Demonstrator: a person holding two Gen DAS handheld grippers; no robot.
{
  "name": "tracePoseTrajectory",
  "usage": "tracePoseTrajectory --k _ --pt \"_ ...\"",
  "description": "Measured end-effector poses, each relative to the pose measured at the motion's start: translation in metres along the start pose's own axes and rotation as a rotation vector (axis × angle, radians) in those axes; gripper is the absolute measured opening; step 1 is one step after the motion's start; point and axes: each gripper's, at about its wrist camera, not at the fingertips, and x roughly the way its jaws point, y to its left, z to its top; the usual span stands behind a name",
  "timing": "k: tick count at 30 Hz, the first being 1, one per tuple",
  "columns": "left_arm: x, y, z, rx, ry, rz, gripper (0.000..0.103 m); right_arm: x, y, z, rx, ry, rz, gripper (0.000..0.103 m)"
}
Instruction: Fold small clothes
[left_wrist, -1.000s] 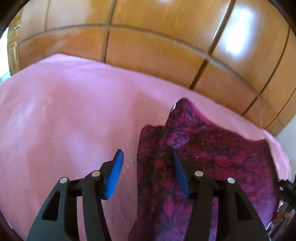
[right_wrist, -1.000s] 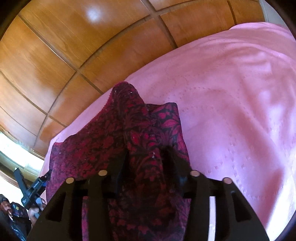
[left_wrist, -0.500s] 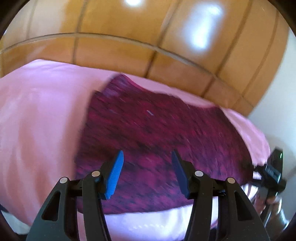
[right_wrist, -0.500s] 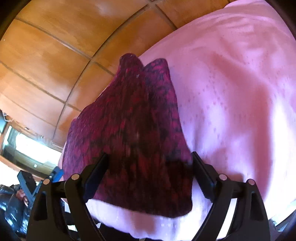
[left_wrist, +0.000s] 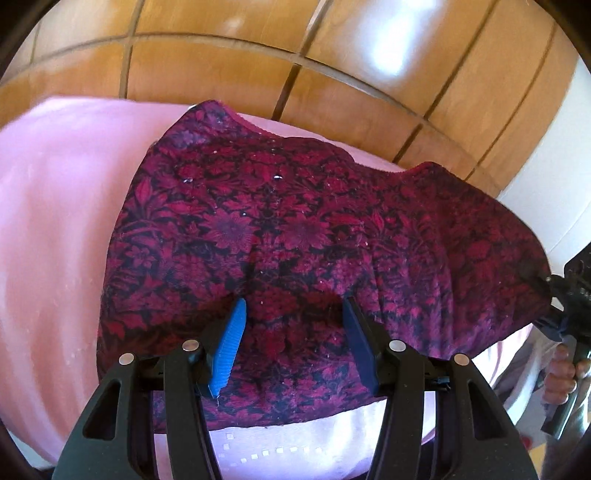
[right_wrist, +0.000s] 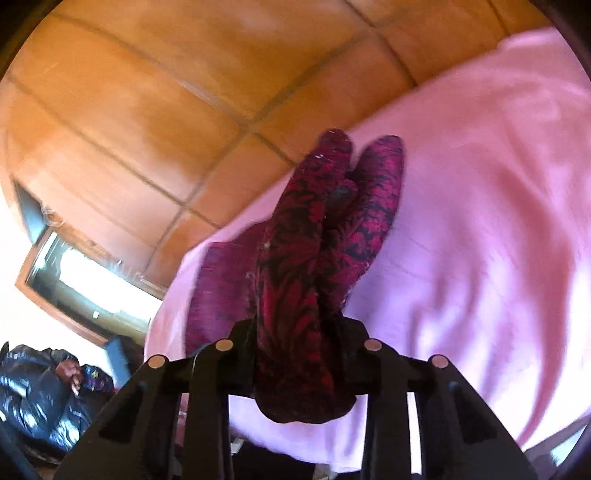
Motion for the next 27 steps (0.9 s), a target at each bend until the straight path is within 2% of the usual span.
tracePoseTrajectory --k 3,7,12,14,19,22,24,26,27 --pt "-0.001 0.002 0.0 -0.024 -0.005 -0.035 0.052 0.005 0.049 0.006 -0.119 0.0 0.032 0.028" --pt "-0.001 0.008 0.0 -0.046 -0.011 -0.069 0.052 0.037 0.106 0.002 -0.231 0.032 0.091 0.027" --pt "-0.01 0.025 0.001 -0.09 -0.012 -0.142 0.05 0.092 0.165 -0.019 -0.39 0.137 0.13 0.027" --pt "-0.021 0.041 0.003 -0.123 -0.019 -0.173 0.043 0.113 0.177 -0.027 -0.445 0.174 0.122 0.027" --pt "-0.063 0.091 0.012 -0.25 -0.107 -0.204 0.043 0.148 0.192 -0.06 -0.549 0.242 0.074 0.027" --pt "-0.089 0.113 0.024 -0.293 -0.164 -0.263 0.044 0.162 0.201 -0.08 -0.615 0.277 0.055 0.027" --pt "-0.1 0.118 0.035 -0.29 -0.187 -0.311 0.049 0.178 0.213 -0.102 -0.728 0.3 0.011 0.027" --pt "-0.104 0.113 0.047 -0.269 -0.209 -0.333 0.065 0.189 0.22 -0.117 -0.799 0.311 -0.015 0.027" --pt "-0.1 0.109 0.054 -0.258 -0.196 -0.358 0.068 0.192 0.223 -0.123 -0.817 0.305 -0.025 0.027"
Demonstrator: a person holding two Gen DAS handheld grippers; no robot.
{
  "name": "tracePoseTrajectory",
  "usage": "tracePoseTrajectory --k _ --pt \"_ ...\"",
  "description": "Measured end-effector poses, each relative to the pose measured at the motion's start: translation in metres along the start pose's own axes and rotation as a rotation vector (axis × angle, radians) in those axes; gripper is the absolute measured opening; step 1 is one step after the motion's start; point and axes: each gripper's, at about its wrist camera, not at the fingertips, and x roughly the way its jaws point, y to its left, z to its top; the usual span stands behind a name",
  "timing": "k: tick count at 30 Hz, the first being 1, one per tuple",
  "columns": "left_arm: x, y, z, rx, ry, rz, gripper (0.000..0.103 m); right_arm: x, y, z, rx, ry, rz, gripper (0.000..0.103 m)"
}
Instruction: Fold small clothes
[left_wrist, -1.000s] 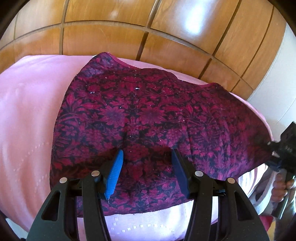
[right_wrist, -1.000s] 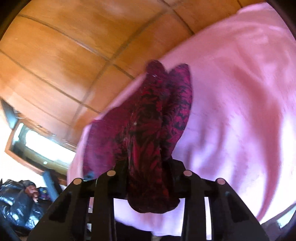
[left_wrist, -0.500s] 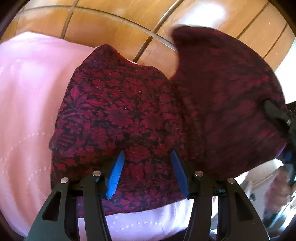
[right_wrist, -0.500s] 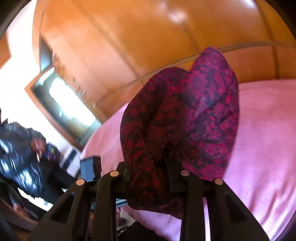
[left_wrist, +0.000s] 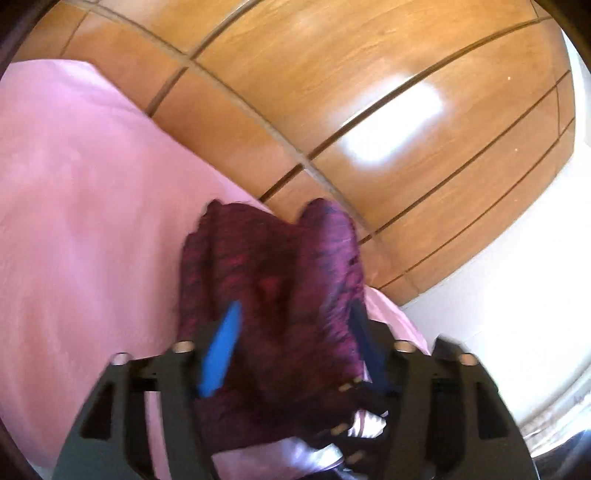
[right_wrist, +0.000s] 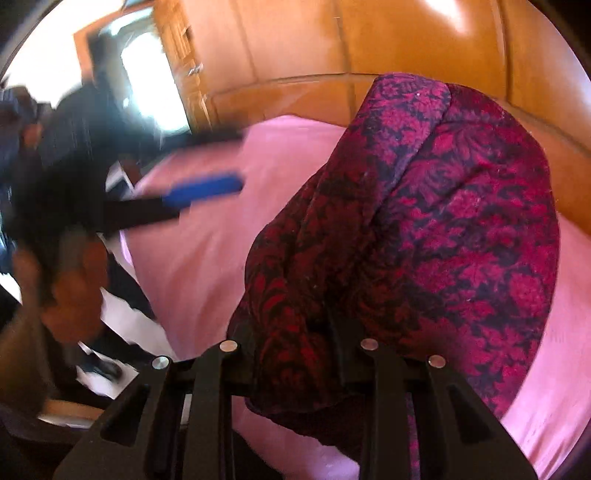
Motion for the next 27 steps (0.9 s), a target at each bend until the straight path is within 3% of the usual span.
tracePoseTrajectory --k 4,7,8,9,10,11,13,16,18,20,23,27 --pt "0.039 -0.023 0.01 0.073 0.08 0.002 0.068 0.001 0.014 -0.005 -0.053 -0.028 -0.069 0.027" --pt "0.078 -0.031 0.01 0.095 0.203 0.018 0.065 -0.002 0.016 -0.007 -0.054 -0.049 -0.078 0.027" --pt "0.091 -0.034 0.009 0.107 0.262 0.012 0.044 -0.003 0.016 -0.007 -0.055 -0.054 -0.081 0.028" --pt "0.101 -0.036 0.009 0.132 0.291 0.028 0.033 -0.004 0.016 -0.007 -0.063 -0.059 -0.084 0.03" --pt "0.108 -0.039 0.007 0.174 0.294 0.092 0.022 -0.01 0.016 -0.008 -0.07 -0.079 -0.077 0.04" --pt "0.112 -0.039 0.007 0.168 0.305 0.087 0.019 -0.014 0.016 -0.009 -0.069 -0.085 -0.054 0.051" --pt "0.11 -0.038 0.012 0.157 0.297 0.085 0.018 -0.031 0.013 -0.013 -0.06 -0.094 0.013 0.058" --pt "0.102 -0.043 0.016 0.179 0.281 0.093 0.017 -0.064 -0.01 -0.019 0.044 -0.101 0.192 0.067" --pt "0.096 -0.045 0.014 0.19 0.274 0.101 0.017 -0.092 -0.034 -0.024 0.135 -0.168 0.228 0.068" --pt "0.092 -0.045 0.013 0.19 0.272 0.115 0.017 -0.105 -0.056 -0.025 0.21 -0.204 0.2 0.068" --pt "0.084 -0.041 0.011 0.181 0.253 0.136 0.016 -0.096 -0.081 -0.024 0.246 -0.191 0.071 0.063" --pt "0.076 -0.025 0.018 0.165 0.23 0.198 0.016 -0.061 -0.09 -0.022 0.246 -0.141 0.044 0.059"
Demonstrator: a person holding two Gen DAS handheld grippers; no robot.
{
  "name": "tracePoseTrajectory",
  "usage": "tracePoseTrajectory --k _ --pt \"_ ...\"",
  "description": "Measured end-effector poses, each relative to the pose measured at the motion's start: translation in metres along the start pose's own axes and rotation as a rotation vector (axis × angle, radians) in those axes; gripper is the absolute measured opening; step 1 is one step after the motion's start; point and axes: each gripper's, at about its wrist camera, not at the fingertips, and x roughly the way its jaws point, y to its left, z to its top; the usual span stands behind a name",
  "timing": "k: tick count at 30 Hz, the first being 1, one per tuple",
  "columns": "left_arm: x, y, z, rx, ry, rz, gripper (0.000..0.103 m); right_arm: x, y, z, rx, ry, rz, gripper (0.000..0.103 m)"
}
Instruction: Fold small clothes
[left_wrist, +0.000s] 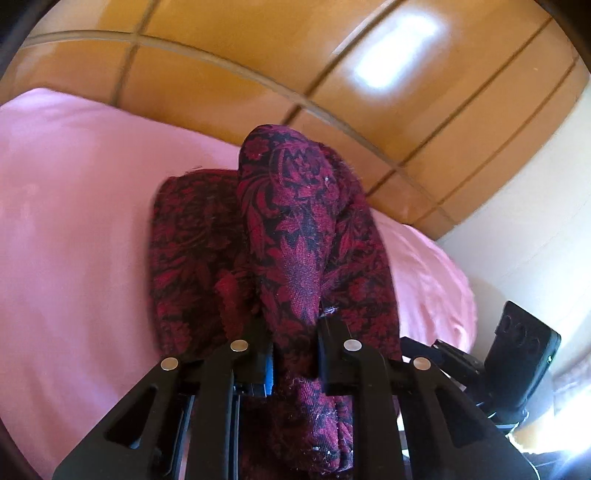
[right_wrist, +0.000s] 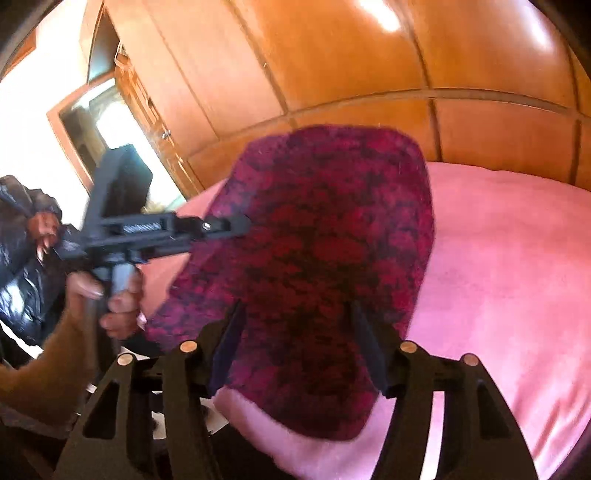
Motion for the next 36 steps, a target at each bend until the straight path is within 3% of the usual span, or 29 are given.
tracePoseTrajectory --k 2,4,6,8,10,13,16,19,24,27,30,32,34,36 --pt "0.006 0.014 -0.004 0.02 0.006 0.131 0.024 0.018 0.008 0.002 -0.02 0.006 -0.001 0.059" --pt "0.019 0.035 -0.011 -0.025 0.017 0.193 0.038 0.039 0.02 0.002 -0.079 -0.005 -0.055 0.059" --pt "0.021 0.044 -0.014 -0.074 -0.001 0.158 0.039 0.047 0.023 0.001 -0.095 -0.003 -0.101 0.06" --pt "0.019 0.036 -0.016 -0.066 -0.021 0.169 0.039 0.045 0.022 0.003 -0.101 0.018 -0.103 0.06" --pt "0.018 0.024 -0.017 -0.014 -0.038 0.218 0.039 0.038 0.026 0.012 -0.083 0.069 -0.061 0.062" --pt "0.016 0.014 -0.015 0.022 -0.052 0.262 0.039 0.017 0.018 0.039 0.006 0.024 0.051 0.063" --pt "0.017 0.014 -0.016 0.035 -0.063 0.298 0.048 0.024 0.005 0.08 0.074 -0.012 0.007 0.063" --pt "0.022 0.015 -0.018 0.049 -0.066 0.309 0.048 0.064 -0.006 0.117 0.089 0.015 -0.064 0.06" --pt "0.033 0.032 -0.028 0.062 -0.072 0.327 0.048 0.152 -0.018 0.123 0.028 0.192 -0.226 0.058" --pt "0.03 0.042 -0.031 0.023 -0.095 0.299 0.048 0.156 -0.02 0.12 0.051 0.19 -0.216 0.061" --pt "0.025 0.04 -0.031 0.015 -0.099 0.286 0.048 0.125 -0.021 0.117 0.061 0.095 -0.121 0.076" --pt "0.022 0.036 -0.032 0.033 -0.1 0.299 0.051 0.095 -0.024 0.109 0.102 0.019 -0.063 0.097" --pt "0.019 0.036 -0.034 0.036 -0.103 0.317 0.059 0.07 -0.037 0.095 0.16 -0.025 -0.03 0.1" --pt "0.017 0.044 -0.037 0.008 -0.103 0.287 0.06 0.058 -0.051 0.082 0.214 -0.039 -0.006 0.101"
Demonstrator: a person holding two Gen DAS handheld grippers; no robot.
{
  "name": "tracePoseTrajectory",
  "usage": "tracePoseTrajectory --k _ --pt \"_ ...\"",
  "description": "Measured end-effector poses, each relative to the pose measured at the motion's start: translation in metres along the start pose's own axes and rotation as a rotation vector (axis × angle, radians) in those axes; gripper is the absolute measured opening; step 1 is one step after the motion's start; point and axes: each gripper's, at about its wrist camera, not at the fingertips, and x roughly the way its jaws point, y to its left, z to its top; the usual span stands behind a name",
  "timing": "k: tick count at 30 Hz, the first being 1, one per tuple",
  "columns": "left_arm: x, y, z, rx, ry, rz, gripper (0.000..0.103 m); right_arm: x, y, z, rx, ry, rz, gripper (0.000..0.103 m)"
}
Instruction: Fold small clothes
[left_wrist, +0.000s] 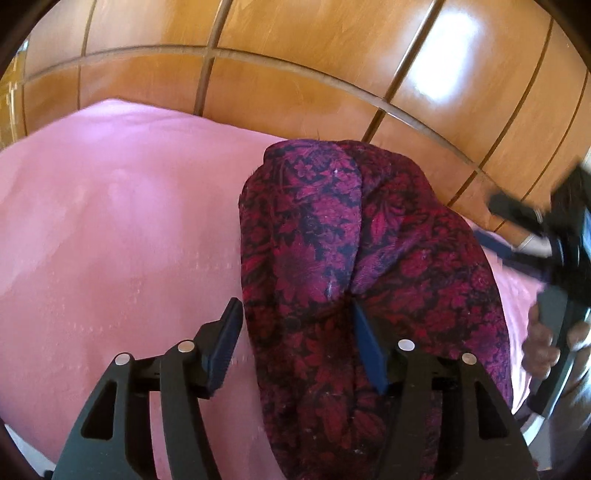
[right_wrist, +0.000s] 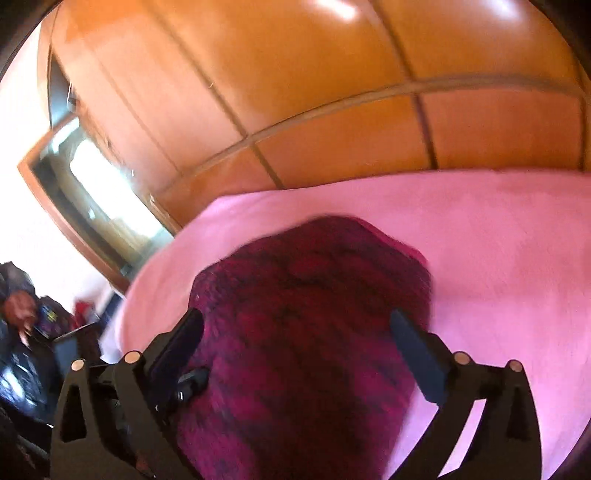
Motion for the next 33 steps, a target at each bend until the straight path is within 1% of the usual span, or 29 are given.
tracePoseTrajectory --k 2,5,6,7,8,9,10,11,13,15,16,17,19,21,24,25,26,27,30,32,33 --pt "0.002 0.008 -0.001 -0.036 0.004 -0.031 0.064 -0.008 -0.024 -0.018 0.087 0.028 0.043 0.101" --pt "0.004 0.017 -0.003 -0.081 0.01 -0.082 0.064 -0.004 -0.053 -0.048 0.2 0.101 0.138 0.101" --pt "0.004 0.019 -0.004 -0.081 0.008 -0.097 0.064 0.001 -0.059 -0.055 0.234 0.128 0.192 0.101" --pt "0.004 0.019 -0.005 -0.085 0.006 -0.104 0.064 0.011 -0.065 -0.064 0.274 0.175 0.271 0.101" --pt "0.005 0.021 -0.006 -0.091 0.007 -0.117 0.064 0.017 -0.069 -0.066 0.287 0.186 0.273 0.101" --pt "0.004 0.023 -0.008 -0.096 0.008 -0.131 0.064 0.021 -0.069 -0.068 0.291 0.177 0.28 0.101" --pt "0.006 0.027 -0.008 -0.114 0.009 -0.154 0.064 0.023 -0.067 -0.067 0.275 0.162 0.294 0.101" --pt "0.007 0.031 -0.009 -0.133 0.01 -0.178 0.064 0.027 -0.064 -0.066 0.252 0.166 0.308 0.101" --pt "0.011 0.041 -0.014 -0.175 0.01 -0.248 0.063 0.034 -0.064 -0.065 0.248 0.185 0.321 0.101" --pt "0.015 0.051 -0.019 -0.229 0.02 -0.336 0.062 0.037 -0.063 -0.062 0.232 0.201 0.331 0.101" --pt "0.015 0.055 -0.022 -0.246 0.014 -0.381 0.06 0.036 -0.062 -0.061 0.229 0.204 0.328 0.095" --pt "0.015 0.057 -0.024 -0.256 0.009 -0.412 0.059 0.031 -0.061 -0.06 0.225 0.201 0.327 0.086" --pt "0.012 0.059 -0.03 -0.277 -0.004 -0.486 0.058 0.019 -0.057 -0.059 0.211 0.177 0.338 0.079" --pt "0.008 0.055 -0.033 -0.277 -0.013 -0.521 0.058 0.002 -0.049 -0.058 0.182 0.159 0.349 0.076" --pt "0.001 0.036 -0.032 -0.256 -0.013 -0.572 0.058 -0.024 -0.037 -0.055 0.134 0.13 0.363 0.074" --pt "0.0 0.027 -0.03 -0.242 -0.011 -0.592 0.058 -0.04 -0.036 -0.054 0.119 0.102 0.364 0.073" --pt "-0.001 0.014 -0.027 -0.223 -0.005 -0.626 0.058 -0.052 -0.036 -0.053 0.113 0.082 0.366 0.072" --pt "-0.002 -0.001 -0.023 -0.196 -0.002 -0.643 0.058 -0.064 -0.037 -0.052 0.11 0.06 0.371 0.072" --pt "0.009 -0.044 -0.003 -0.11 0.025 -0.688 0.058 -0.109 -0.052 -0.047 0.112 -0.029 0.34 0.071" --pt "0.027 -0.093 0.02 -0.025 0.062 -0.722 0.058 -0.142 -0.074 -0.041 0.117 -0.094 0.294 0.071" --pt "0.032 -0.11 0.027 0.008 0.068 -0.722 0.058 -0.156 -0.086 -0.038 0.128 -0.123 0.274 0.071"
